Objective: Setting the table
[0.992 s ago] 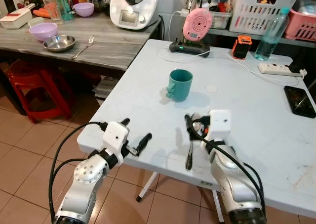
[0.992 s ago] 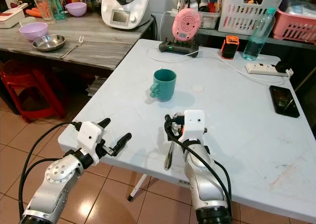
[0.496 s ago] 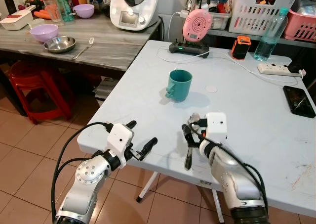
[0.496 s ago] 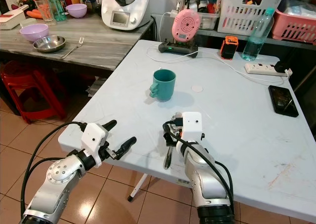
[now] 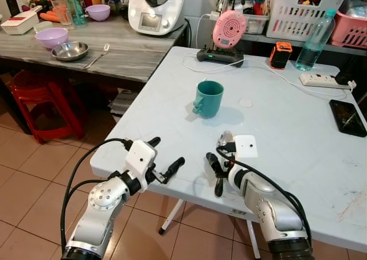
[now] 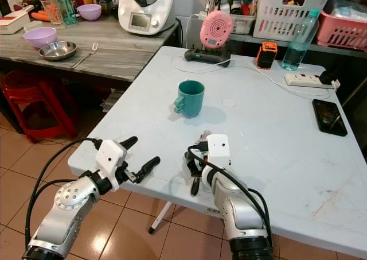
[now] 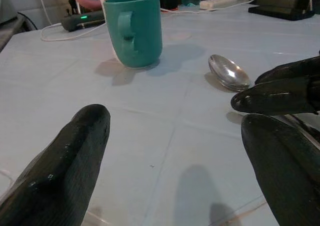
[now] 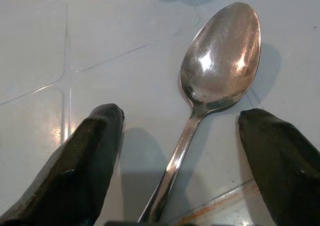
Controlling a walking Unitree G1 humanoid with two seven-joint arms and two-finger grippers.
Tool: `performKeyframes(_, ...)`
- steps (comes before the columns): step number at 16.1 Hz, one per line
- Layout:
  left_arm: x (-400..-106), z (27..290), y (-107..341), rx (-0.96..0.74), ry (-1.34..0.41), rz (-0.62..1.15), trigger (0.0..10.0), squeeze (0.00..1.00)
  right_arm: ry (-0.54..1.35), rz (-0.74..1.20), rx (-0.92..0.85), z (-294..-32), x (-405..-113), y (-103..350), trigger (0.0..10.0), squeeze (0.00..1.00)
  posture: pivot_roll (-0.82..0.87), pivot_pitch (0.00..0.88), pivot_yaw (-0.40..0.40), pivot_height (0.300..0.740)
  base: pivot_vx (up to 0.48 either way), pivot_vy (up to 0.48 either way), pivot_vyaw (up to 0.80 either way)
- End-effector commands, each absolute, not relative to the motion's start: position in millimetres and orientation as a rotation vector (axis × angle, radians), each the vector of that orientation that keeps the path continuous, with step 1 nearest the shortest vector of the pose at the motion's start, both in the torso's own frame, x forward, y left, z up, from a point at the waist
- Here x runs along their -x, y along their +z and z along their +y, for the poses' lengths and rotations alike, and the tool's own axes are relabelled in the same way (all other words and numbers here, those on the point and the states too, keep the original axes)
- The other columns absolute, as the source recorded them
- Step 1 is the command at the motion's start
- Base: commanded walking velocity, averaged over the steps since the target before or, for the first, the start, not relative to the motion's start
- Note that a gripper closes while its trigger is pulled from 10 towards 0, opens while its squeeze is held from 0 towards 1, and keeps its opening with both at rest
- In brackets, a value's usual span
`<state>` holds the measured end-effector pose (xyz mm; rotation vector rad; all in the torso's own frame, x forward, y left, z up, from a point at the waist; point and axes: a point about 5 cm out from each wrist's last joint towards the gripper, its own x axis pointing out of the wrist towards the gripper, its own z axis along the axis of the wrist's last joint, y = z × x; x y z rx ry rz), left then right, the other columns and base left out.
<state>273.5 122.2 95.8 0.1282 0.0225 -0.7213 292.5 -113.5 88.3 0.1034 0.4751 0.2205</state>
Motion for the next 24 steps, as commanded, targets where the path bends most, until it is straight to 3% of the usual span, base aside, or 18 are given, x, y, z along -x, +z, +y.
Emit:
performKeyframes(1,-273,119,100,-0.119,-0.761,0.004,10.0,0.00,0.228,0.509,-0.100,-113,-293,82,0.0,0.00,-0.03,0.000,-0.016,0.740,0.000,0.000,0.00)
performKeyframes(6,-266,114,103,-0.081,-0.862,-0.003,10.0,0.00,0.221,0.516,-0.049,-115,-299,77,0.0,0.00,-0.03,0.000,-0.013,0.740,0.000,0.000,0.00)
performKeyframes(16,-260,118,98,-0.148,-0.962,0.039,10.0,0.00,0.143,0.497,0.082,-159,-309,68,0.0,0.00,-0.03,0.000,-0.001,0.740,0.000,0.000,0.00)
performKeyframes(24,-264,120,102,-0.177,-0.947,0.021,10.0,0.00,0.165,0.396,0.061,-151,-319,79,0.0,0.00,-0.03,0.000,0.010,0.740,0.000,0.000,0.00)
